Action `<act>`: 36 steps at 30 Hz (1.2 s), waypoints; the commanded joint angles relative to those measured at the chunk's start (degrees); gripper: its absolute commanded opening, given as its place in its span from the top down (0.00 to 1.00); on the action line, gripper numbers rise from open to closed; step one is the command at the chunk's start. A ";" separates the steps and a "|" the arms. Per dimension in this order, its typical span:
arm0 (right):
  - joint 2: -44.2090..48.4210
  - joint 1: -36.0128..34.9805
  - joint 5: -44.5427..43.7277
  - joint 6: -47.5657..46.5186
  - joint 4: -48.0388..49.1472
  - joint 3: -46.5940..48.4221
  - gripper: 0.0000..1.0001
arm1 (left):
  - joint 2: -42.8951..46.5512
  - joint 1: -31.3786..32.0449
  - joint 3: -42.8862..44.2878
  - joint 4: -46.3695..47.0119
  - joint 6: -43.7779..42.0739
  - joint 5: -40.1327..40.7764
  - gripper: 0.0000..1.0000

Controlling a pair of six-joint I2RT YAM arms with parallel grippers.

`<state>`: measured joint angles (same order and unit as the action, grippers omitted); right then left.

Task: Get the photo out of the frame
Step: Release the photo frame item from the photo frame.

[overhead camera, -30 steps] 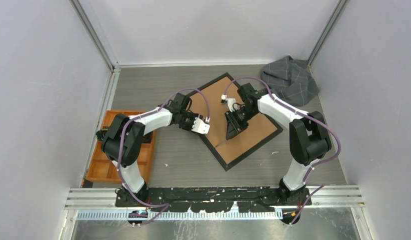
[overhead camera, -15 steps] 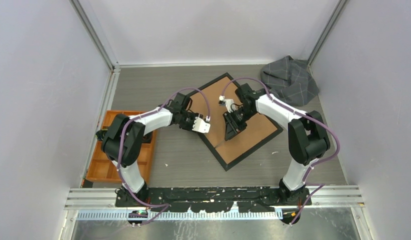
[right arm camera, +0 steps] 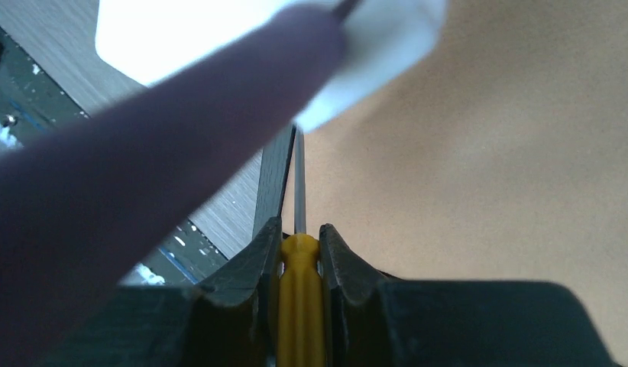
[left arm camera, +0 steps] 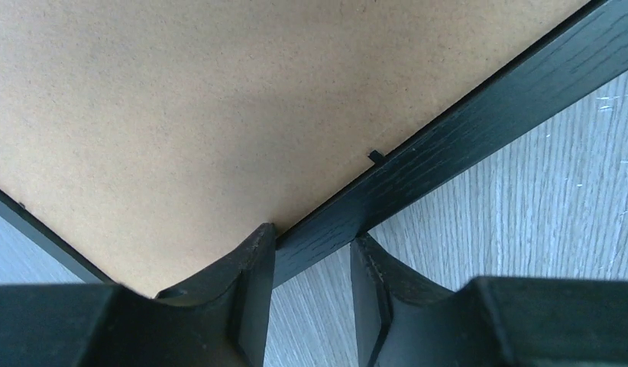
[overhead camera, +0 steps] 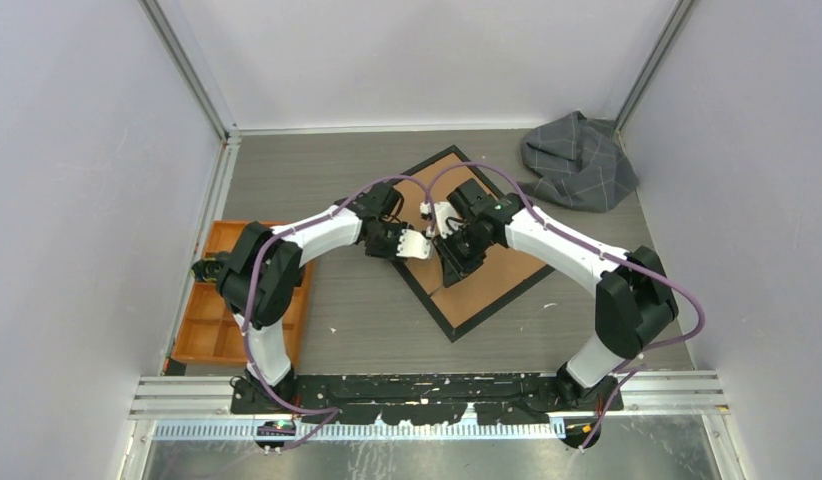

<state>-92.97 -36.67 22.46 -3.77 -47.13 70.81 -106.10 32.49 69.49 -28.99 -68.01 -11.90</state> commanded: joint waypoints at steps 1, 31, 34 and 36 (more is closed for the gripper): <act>1.54 -5.37 -3.50 2.36 5.24 -2.49 0.99 | -8.61 -0.41 -0.09 -2.13 10.88 1.76 0.80; -0.86 -17.17 -4.53 -0.46 3.23 1.70 0.99 | -10.96 -0.89 3.10 -4.84 14.33 -0.58 0.82; -1.51 -18.79 -6.22 -0.86 2.79 2.32 0.99 | -11.01 -0.85 3.10 -4.78 14.33 -0.56 0.82; -2.09 -19.56 -6.75 -0.91 2.12 2.87 0.99 | -10.92 -0.86 3.19 -4.84 14.48 -0.65 0.82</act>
<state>-91.44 -49.10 5.61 -0.71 -48.34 72.84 -109.40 32.80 74.35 -34.70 -65.73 -11.16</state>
